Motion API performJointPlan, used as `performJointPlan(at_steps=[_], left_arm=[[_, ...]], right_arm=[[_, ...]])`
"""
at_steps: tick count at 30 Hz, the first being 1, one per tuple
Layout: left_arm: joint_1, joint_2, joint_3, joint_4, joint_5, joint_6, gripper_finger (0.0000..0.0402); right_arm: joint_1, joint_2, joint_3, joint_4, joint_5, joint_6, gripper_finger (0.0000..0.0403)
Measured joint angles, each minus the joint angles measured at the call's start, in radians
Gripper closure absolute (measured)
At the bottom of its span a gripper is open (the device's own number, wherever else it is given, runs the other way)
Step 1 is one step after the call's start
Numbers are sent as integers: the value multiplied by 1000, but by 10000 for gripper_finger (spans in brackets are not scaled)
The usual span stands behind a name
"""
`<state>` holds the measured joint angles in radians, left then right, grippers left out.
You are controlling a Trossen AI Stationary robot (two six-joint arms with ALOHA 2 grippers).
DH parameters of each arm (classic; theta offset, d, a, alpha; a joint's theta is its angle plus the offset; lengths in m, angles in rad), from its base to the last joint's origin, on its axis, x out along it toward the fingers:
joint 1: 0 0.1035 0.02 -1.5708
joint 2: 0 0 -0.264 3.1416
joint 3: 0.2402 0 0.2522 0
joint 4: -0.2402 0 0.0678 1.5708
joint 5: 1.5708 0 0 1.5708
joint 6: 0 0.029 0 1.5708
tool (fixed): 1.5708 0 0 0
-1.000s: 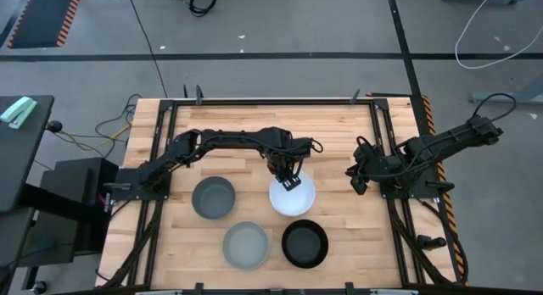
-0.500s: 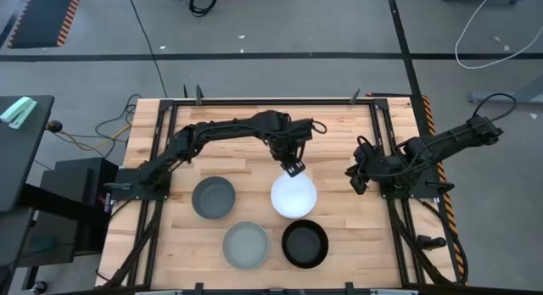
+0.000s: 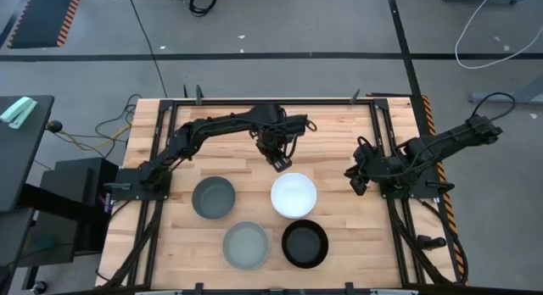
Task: Nest bowls inside each other
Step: Stack the dark gray bowl on top of the white bowl
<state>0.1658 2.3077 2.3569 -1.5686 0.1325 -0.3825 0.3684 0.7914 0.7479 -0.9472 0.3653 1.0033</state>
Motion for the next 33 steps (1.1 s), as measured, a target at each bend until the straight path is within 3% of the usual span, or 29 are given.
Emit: performJointPlan(at_steps=[6, 19, 26, 33], left_arm=[[-74, -10, -1, -3, -16, 13, 272], [-153, -169, -17, -1, -202, -78, 269], [-145, -312, -131, -3, -271, -158, 280], [-141, -486, -380, -3, -291, -280, 275]], right_arm=[[28, 0, 0, 4, 0, 1, 330], [48, 0, 0, 4, -3, 0, 330], [98, 0, 0, 3, 1, 26, 330], [120, 0, 0, 6, 10, 53, 330]])
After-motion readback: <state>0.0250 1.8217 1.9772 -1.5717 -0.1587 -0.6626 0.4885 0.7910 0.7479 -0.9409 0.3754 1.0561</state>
